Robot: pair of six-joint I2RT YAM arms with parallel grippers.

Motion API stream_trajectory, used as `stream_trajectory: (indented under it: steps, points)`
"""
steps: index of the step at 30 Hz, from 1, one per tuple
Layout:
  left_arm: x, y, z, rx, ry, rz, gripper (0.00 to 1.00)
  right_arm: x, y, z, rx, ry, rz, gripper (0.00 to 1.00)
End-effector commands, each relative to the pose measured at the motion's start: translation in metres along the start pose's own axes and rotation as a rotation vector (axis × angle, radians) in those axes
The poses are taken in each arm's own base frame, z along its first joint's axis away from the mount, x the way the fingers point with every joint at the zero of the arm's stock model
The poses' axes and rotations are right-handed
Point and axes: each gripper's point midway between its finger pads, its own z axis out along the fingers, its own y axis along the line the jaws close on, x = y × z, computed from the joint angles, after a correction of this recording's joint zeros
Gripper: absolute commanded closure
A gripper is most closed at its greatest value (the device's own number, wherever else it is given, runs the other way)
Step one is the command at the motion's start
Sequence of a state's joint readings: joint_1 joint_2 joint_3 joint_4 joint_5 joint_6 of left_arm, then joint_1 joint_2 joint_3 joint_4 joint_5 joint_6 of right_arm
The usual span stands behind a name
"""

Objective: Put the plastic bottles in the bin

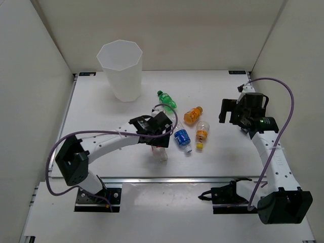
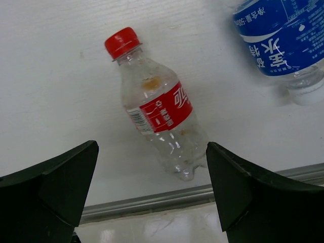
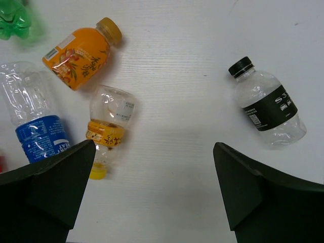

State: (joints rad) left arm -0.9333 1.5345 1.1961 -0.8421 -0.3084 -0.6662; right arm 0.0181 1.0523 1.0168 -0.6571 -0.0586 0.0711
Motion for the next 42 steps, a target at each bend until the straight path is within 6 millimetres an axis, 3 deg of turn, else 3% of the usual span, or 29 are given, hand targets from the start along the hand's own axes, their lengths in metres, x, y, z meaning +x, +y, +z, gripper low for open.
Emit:
stream_trajectory:
  steps: [1,6,7,9,17,20,22,23,25,27,29,30,32,33,34,36,37,38,39,40,42]
  points:
    - [-0.01,-0.014,0.005,-0.005,-0.02,-0.046,0.01,-0.011,-0.004,-0.001,0.023,-0.05,-0.011,0.01]
    - [-0.006,-0.006,0.028,-0.031,0.01,-0.103,0.01,0.0,-0.005,0.005,0.008,-0.03,0.016,0.01]
    - [-0.005,-0.005,0.031,-0.036,0.007,-0.102,0.01,0.006,-0.013,0.008,0.032,-0.017,0.035,0.01]
    - [0.008,0.0,0.04,-0.049,0.03,-0.107,0.01,0.01,-0.015,0.011,0.031,-0.007,0.063,0.01]
    - [0.022,-0.008,0.069,0.05,0.017,-0.213,0.02,0.02,-0.022,0.014,0.051,0.012,0.118,0.0]
    - [0.021,-0.003,0.072,0.049,0.001,-0.222,0.15,0.021,-0.021,0.014,0.04,0.008,0.134,0.01]
    - [0.015,-0.002,0.071,0.058,-0.01,-0.221,0.42,0.024,-0.02,0.013,0.037,0.008,0.139,0.01]
    - [0.014,0.0,0.069,0.057,-0.013,-0.21,0.49,0.024,-0.019,0.014,0.035,-0.006,0.139,0.01]
    - [-0.011,0.008,0.056,0.044,-0.063,-0.201,0.62,0.025,-0.015,0.015,0.018,-0.004,0.133,0.01]
    - [-0.044,0.014,0.03,0.065,-0.134,-0.174,0.63,0.031,-0.014,0.019,0.012,0.014,0.13,0.0]
    - [-0.1,0.025,-0.009,0.05,-0.286,-0.155,0.63,0.026,-0.017,0.02,0.025,0.008,0.134,0.01]
    - [-0.118,0.03,-0.027,0.047,-0.346,-0.122,0.63,0.024,-0.02,0.02,0.032,0.004,0.142,0.01]
    - [-0.179,0.039,-0.077,0.052,-0.495,-0.112,0.64,0.019,-0.028,0.022,0.047,-0.001,0.136,0.01]
    - [-0.21,0.051,-0.1,0.029,-0.572,-0.123,0.65,0.013,-0.031,0.02,0.038,-0.015,0.121,0.01]
    - [-0.227,0.059,-0.103,-0.006,-0.609,-0.092,0.67,0.011,-0.034,0.022,0.029,-0.016,0.115,0.0]
    - [-0.285,0.093,-0.14,-0.059,-0.764,-0.154,0.69,0.011,-0.031,0.022,-0.038,-0.015,-0.016,0.01]
    - [-0.301,0.111,-0.135,-0.099,-0.773,-0.151,0.69,0.014,-0.033,0.024,-0.036,-0.005,-0.033,0.01]
    - [-0.323,0.114,-0.138,-0.098,-0.803,-0.15,0.68,0.012,-0.039,0.024,-0.015,-0.006,-0.056,0.01]
    - [-0.347,0.131,-0.163,-0.11,-0.874,-0.188,0.69,0.016,-0.042,0.026,-0.017,0.019,-0.065,0.01]
    - [-0.359,0.147,-0.148,-0.145,-0.862,-0.178,0.67,0.02,-0.047,0.026,-0.016,0.043,-0.05,0.01]
    - [-0.39,0.165,-0.16,-0.154,-0.937,-0.207,0.62,0.021,-0.048,0.031,-0.049,0.061,-0.04,0.0]
